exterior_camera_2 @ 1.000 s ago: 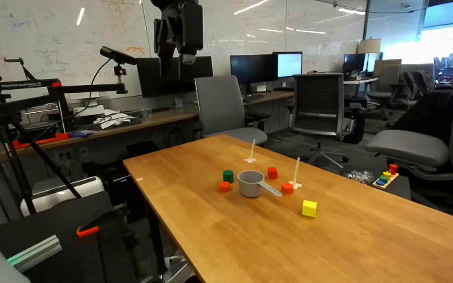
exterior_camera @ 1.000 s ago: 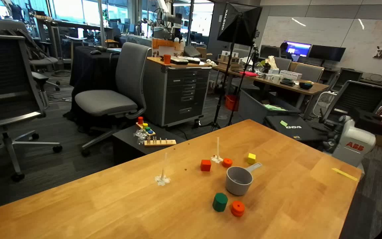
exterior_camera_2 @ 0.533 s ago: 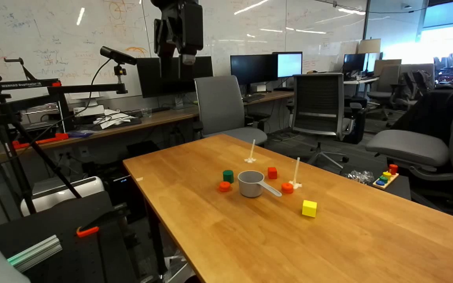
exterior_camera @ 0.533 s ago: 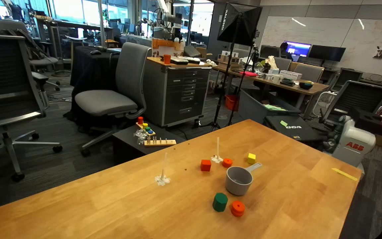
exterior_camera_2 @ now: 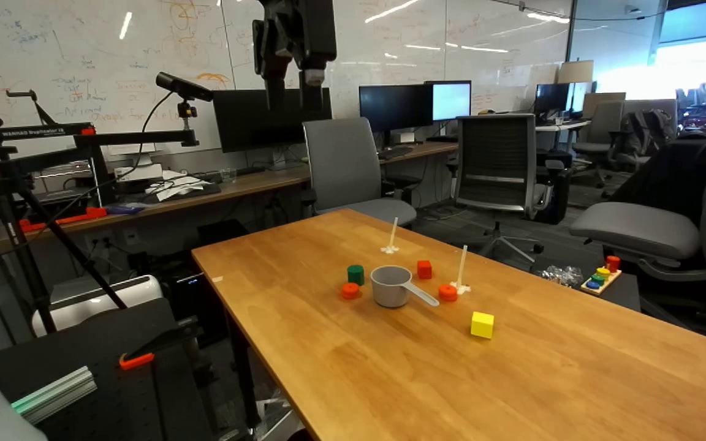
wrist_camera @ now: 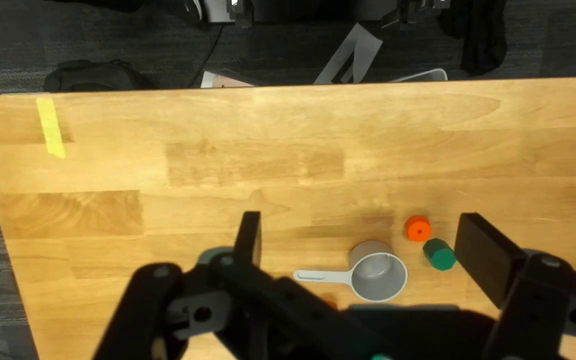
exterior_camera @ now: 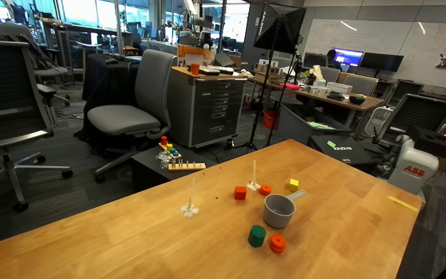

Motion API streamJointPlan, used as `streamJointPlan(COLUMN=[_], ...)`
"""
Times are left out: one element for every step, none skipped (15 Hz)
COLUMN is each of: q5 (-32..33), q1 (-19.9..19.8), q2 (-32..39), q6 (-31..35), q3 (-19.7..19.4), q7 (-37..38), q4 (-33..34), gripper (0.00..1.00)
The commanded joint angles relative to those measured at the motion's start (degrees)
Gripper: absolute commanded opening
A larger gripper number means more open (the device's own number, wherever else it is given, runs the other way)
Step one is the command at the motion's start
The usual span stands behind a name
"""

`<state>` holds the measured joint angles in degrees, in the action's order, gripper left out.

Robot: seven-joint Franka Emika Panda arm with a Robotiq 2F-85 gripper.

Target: Put the green, orange and yellow b=objects and put them in the pot

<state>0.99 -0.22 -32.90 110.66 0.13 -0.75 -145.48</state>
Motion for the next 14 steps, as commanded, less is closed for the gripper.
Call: streamJointPlan(q5=[1.0,0.9,1.5,1.8,1.8,2.1,2.8,3.4,4.4,5.3,6.1,4.2,4.5,4.5], q1=[-0.1,-0.1,-0.2,-0.3,-0.3,-0.4,-0.6,-0.5,-0.4,-0.3,0.0,0.4,0.6,0.6], q2=[4.6,7.3,9.3,11.6,14.9,18.0,21.3,24.2,26.9,29.3,31.3,26.3,28.3,28.8], q6=[3.3,4.9,6.7,8.4,10.2,11.9,13.5,14.4,15.4,15.7,14.5,15.4,15.4,15.4], q3=[0.8,1.1,1.5,1.8,2.1,2.5,3.0,3.4,3.8,3.9,3.9,2.8,2.8,2.7], q7=[1.1,1.7,2.1,2.7,3.9,5.4,7.7,9.3,11.5,13.7,15.3,11.4,11.9,11.8], q4=[3.7,5.1,6.0,7.2,9.0,10.6,12.4,14.3,15.9,17.6,19.2,14.0,15.0,15.0], gripper=[1.0,1.0,1.0,1.0,1.0,1.0,1.0,1.0,1.0,1.0,1.0,1.0,1.0,1.0])
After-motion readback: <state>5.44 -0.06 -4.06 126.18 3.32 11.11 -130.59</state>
